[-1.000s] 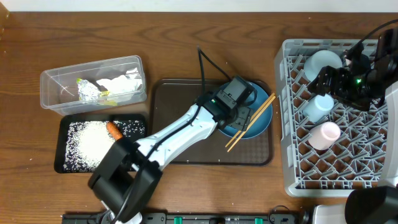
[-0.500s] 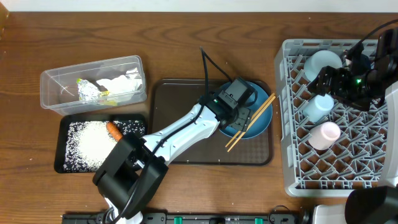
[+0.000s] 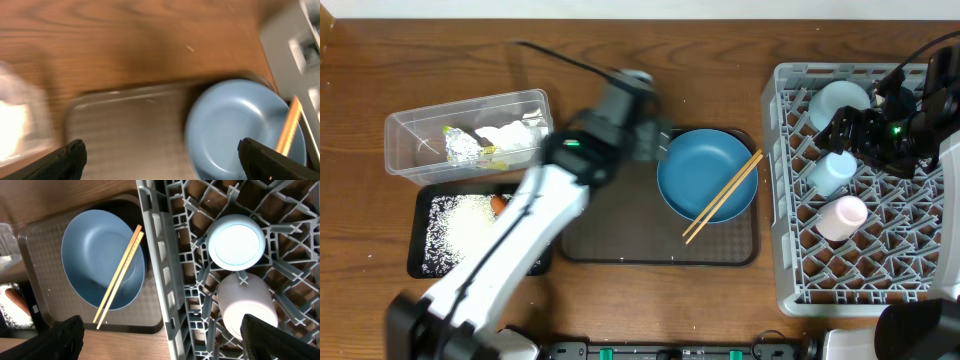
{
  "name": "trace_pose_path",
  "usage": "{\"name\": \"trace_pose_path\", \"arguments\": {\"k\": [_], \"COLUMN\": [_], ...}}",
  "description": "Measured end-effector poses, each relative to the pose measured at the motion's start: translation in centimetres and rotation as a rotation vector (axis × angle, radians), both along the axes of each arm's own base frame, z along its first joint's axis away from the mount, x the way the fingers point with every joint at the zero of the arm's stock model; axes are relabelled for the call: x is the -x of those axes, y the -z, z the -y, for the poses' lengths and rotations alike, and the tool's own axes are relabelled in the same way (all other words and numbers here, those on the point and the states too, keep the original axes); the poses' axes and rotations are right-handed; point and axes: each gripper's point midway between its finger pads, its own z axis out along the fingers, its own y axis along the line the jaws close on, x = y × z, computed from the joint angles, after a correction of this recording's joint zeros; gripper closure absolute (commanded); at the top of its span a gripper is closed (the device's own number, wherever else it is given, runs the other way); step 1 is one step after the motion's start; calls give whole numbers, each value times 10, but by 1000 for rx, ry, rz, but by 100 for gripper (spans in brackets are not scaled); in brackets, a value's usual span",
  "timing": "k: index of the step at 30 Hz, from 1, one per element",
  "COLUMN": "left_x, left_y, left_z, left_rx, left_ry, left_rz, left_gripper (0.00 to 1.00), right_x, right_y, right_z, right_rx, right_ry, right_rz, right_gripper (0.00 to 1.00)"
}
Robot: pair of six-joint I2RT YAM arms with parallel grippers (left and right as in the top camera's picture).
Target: Sort waste into correct bins and load items into the dishwasher rack
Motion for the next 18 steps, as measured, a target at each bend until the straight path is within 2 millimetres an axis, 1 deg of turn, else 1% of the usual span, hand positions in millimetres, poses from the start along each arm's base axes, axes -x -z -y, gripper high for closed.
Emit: {"name": "trace_pose_path", "arguments": {"k": [1, 3, 6, 9, 13, 14, 16, 17, 18], "left_x": [-2, -5, -11, -14, -15, -15, -15, -15, -15], "left_y": [-7, -12, -8, -7, -7, -7, -7, -7, -7], "left_z": [-14, -33, -52, -61, -64, -63, -63, -63, -63], "left_rx": [0, -1, -8, -10, -10, -10, -10, -10, -10], "left_ry": [-33, -80, -129, -153, -159, -159, -159, -159, -159], "left_rz": [11, 18, 5, 2, 2, 2, 2, 2, 2], "left_gripper": [1, 1, 2, 2, 2, 2, 2, 2, 2], "right_x": [0, 0, -2, -5, 7, 6, 1, 1, 1], "right_y": [0, 0, 0, -2, -1, -3, -8, -10, -12], "right_z": [0, 0, 1, 1, -9, -12, -21, -27, -35], "right_rx": [0, 0, 2, 1, -67, -87, -149, -179, -208], "right_ry": [0, 0, 0, 1, 34, 42, 54, 55, 56], "right_rz": [0, 0, 8, 24, -39, -36, -22, -22, -27], "right_gripper": [1, 1, 1, 1, 1, 9, 28, 46, 67]}}
